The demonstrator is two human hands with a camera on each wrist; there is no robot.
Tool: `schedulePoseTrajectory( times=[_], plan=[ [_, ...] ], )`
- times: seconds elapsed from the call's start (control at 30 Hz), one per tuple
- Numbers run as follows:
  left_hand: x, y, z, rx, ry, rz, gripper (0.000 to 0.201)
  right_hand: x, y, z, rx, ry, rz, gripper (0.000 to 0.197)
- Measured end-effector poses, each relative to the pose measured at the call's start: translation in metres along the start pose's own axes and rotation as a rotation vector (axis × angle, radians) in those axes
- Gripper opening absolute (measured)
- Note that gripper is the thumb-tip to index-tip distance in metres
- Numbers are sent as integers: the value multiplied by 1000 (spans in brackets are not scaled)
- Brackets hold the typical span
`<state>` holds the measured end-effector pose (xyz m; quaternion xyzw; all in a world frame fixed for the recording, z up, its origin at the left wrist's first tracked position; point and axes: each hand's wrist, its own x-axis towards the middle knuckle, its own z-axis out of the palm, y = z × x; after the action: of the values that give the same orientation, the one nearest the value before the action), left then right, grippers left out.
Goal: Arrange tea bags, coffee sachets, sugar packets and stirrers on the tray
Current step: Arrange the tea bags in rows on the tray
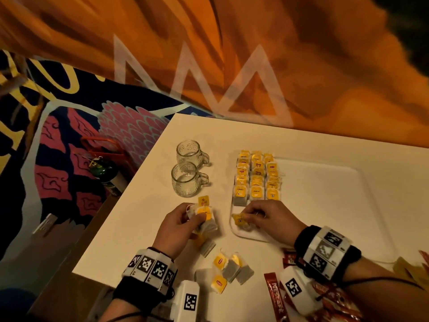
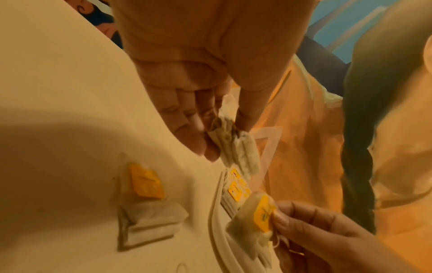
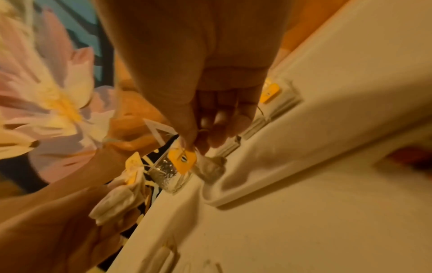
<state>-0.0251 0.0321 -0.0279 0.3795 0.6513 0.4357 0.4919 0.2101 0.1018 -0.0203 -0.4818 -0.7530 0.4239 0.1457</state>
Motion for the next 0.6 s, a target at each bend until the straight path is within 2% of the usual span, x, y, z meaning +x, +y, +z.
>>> schedulePoseTrajectory(
  times=[0.1, 0.27, 0.47, 0.6],
  plan=[
    [11, 0, 2, 13, -19, -7, 11, 15, 4, 3, -9, 13, 79, 4],
    [25, 0, 5, 9, -51, -25, 16, 35, 5, 1, -66, 195, 149, 3],
    [43, 3, 8, -28, -103, -49, 18, 50, 9, 2, -54, 251, 221, 7],
    [50, 4, 13, -77, -137, -98, 9, 57, 9, 2, -30, 282, 263, 6]
  ],
)
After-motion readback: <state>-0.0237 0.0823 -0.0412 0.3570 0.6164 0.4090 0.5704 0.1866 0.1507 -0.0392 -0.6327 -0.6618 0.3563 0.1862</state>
